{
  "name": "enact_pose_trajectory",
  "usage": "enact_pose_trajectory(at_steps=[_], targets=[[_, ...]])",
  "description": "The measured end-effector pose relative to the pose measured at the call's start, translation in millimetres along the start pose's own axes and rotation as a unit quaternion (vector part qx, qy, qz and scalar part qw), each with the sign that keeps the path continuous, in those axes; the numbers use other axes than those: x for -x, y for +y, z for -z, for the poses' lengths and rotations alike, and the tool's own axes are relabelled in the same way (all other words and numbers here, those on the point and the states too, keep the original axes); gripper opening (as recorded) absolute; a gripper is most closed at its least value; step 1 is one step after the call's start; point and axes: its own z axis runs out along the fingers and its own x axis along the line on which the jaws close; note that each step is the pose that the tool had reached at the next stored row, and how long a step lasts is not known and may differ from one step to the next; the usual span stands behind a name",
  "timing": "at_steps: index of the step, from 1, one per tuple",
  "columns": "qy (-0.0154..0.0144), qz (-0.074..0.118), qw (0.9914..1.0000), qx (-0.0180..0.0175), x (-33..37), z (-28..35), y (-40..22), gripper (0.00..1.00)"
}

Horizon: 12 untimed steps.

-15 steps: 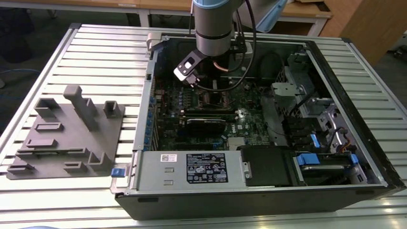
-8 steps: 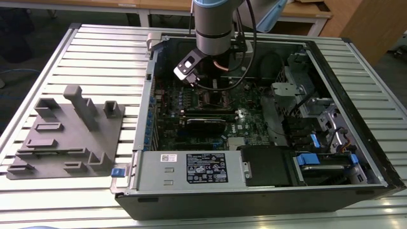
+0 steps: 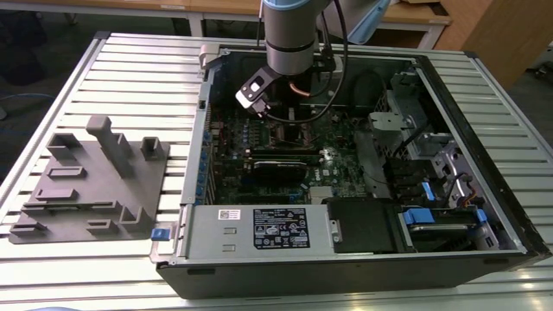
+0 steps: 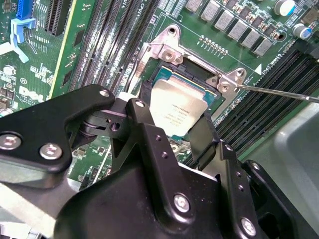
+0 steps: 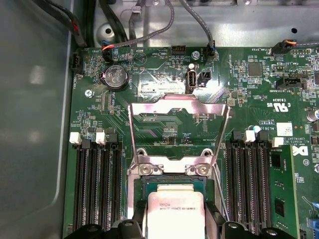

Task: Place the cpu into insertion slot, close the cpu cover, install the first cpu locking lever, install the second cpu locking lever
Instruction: 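Place the cpu into insertion slot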

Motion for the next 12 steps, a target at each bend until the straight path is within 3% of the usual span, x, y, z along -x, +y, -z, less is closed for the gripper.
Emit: enact_pose_trajectory(at_steps=[12], targets=[[-0.0003, -0.002, 1.0, 0.0, -0.1, -0.3, 0.8, 0.54]])
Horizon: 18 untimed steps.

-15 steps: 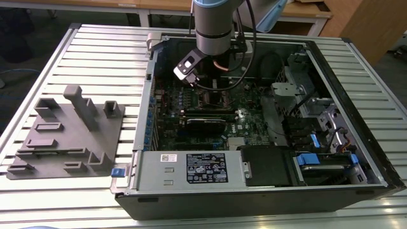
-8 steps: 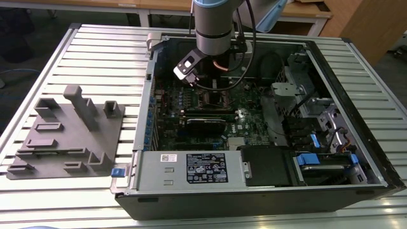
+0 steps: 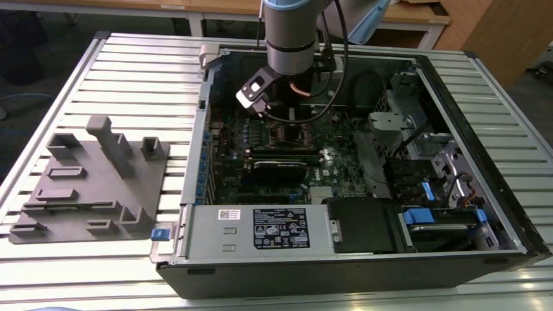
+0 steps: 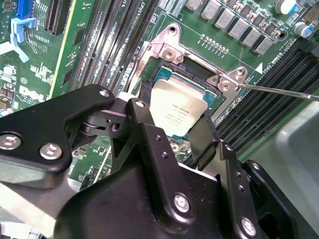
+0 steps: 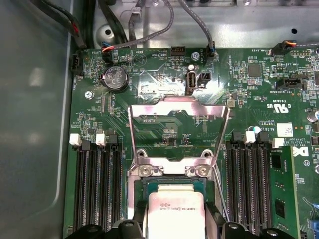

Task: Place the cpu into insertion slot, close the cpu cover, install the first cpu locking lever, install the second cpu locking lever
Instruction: 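Place the cpu into insertion slot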

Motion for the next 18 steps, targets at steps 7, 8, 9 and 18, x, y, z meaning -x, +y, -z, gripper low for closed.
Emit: enact_pose_trajectory(at_steps=[7, 8, 9, 18], targets=[[-0.0005, -0.003, 1.0, -0.0001, 0.1, -1.6, -0.2, 0.54], [-0.0005, -0.003, 1.0, -0.0001, 0.1, -1.6, -0.2, 0.54], [-0.0005, -0.003, 1.0, -0.0001, 0.1, -1.7, -0.2, 0.54], [-0.0002, -0.003, 1.0, 0.0002, 0.0, -0.2, 0.0, 0.54]])
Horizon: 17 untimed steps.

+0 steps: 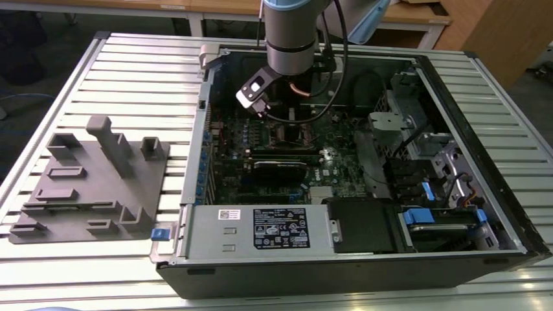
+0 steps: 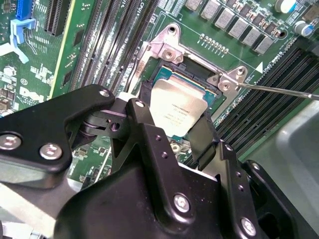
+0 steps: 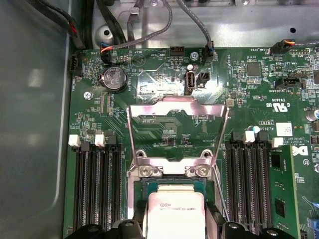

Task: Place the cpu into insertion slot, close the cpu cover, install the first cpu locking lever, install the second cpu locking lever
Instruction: 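Place the cpu into insertion slot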

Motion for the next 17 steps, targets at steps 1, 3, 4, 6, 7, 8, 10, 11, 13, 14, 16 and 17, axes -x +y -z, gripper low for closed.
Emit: enact_pose_trajectory(at_steps=[1, 3, 4, 6, 7, 8, 10, 11, 13, 14, 16, 17], targets=[[0.0003, 0.003, 1.0, 0.0003, 0.0, -0.1, 0.0, 0.54], [0.0011, 0.01, 0.99995, 0.0005, 0.0, -0.2, -0.1, 0.54], [0.0011, 0.01, 0.99995, 0.0006, 0.0, -0.2, -0.1, 0.54], [0.0012, 0.01, 0.99995, 0.0006, 0.0, -0.2, -0.2, 0.54], [0.0012, 0.01, 0.99995, 0.0007, 0.0, -0.2, -0.3, 0.54], [0.0012, 0.01, 0.99995, 0.0007, 0.0, -0.2, -0.6, 0.54], [0.0012, 0.01, 0.99994, 0.0008, -0.1, -0.2, -1.0, 0.54], [0.0012, 0.01, 0.99994, 0.0009, -0.1, -0.3, -1.0, 0.54], [0.0012, 0.01, 0.99994, 0.0009, -0.1, -0.3, -1.1, 0.54], [0.0012, 0.01, 0.99994, 0.0009, -0.2, -0.3, -1.1, 0.54], [0.0012, 0.01, 0.99994, 0.0009, -0.6, -0.3, -1.1, 0.54], [0.0012, 0.01, 0.99995, 0.0009, -0.7, -0.3, -1.1, 0.54]])
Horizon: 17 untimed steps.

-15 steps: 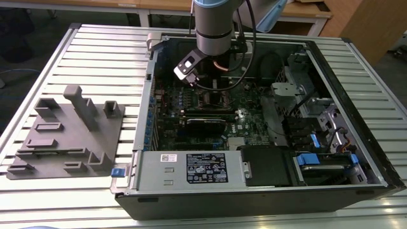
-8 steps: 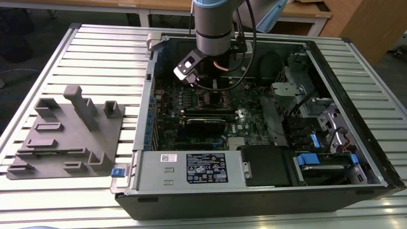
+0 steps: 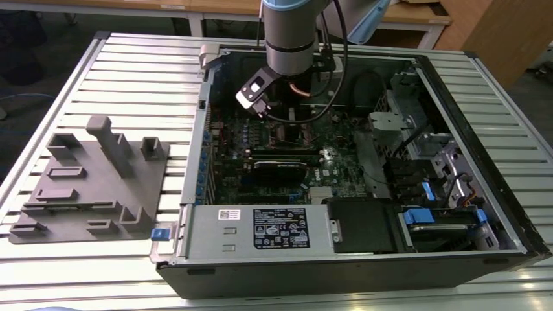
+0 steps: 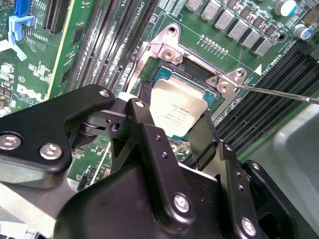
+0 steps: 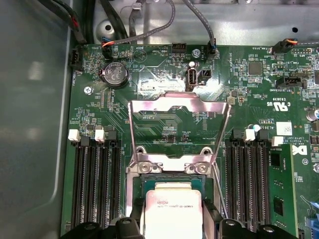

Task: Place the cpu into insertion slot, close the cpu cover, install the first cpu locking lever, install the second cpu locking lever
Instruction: 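Place the cpu into insertion slot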

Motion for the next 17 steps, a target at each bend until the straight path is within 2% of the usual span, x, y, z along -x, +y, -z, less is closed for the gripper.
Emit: enact_pose_trajectory(at_steps=[17], targets=[[0.0, 0.0, 1.0, 0.0, -0.3, -2.2, -0.3, 0.54]])
